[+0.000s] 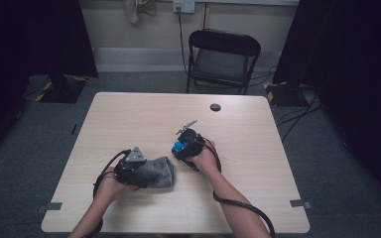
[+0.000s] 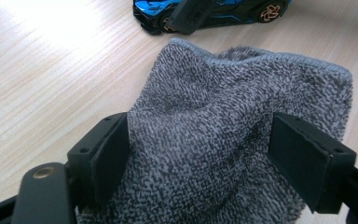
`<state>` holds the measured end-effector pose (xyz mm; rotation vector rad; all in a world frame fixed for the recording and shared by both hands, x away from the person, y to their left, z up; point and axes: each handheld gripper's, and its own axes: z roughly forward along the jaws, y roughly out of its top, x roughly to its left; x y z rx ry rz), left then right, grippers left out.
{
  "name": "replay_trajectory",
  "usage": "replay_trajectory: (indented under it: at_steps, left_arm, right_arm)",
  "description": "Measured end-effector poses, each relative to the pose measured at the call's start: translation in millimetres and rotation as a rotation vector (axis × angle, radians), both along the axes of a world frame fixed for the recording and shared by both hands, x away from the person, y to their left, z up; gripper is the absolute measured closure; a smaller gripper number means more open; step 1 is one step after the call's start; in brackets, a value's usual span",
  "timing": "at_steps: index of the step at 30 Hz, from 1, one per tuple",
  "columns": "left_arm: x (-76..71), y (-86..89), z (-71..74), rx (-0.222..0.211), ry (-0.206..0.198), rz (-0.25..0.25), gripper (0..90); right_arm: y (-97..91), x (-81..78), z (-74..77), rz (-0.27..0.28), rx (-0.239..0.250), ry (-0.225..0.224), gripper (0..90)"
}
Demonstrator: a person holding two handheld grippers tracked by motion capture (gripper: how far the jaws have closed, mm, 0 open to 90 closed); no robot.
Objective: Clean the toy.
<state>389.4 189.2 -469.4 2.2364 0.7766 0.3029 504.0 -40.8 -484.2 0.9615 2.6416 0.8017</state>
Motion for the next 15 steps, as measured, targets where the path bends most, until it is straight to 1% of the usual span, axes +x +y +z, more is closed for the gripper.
replay_trajectory:
  at_steps: [2, 3, 6, 8, 12, 15]
  left_arm:
    - [0.3, 0.3, 0.3, 0.000, 0.002, 0.001, 20.4]
    - [0.4, 0.4, 0.1, -0.004, 0.003, 0.003, 20.4]
    - [0.4, 0.2, -0.3, -0.007, 0.009, -0.001, 20.5]
    - [0.5, 0.2, 0.3, -0.006, 0.006, 0.000, 20.5]
    - [0.2, 0.9, 2.5, -0.007, 0.002, -0.004, 20.6]
    - [0.3, 1.8, 3.8, -0.011, -0.002, 0.000, 20.7]
  right_arm:
    - [0.4, 0.7, -1.0, 0.003, 0.004, 0.004, 20.2]
    - [0.5, 0.9, -0.9, 0.003, 0.011, 0.011, 22.8]
    - [-0.3, 0.7, -0.6, 0.000, 0.015, 0.010, 24.0]
    - [0.0, 0.4, 0.4, -0.006, 0.006, 0.018, 24.4]
    - [-0.3, -0.1, 1.1, -0.008, 0.001, 0.024, 24.5]
    - [-4.6, -1.7, 1.1, -0.017, 0.028, 0.030, 24.6]
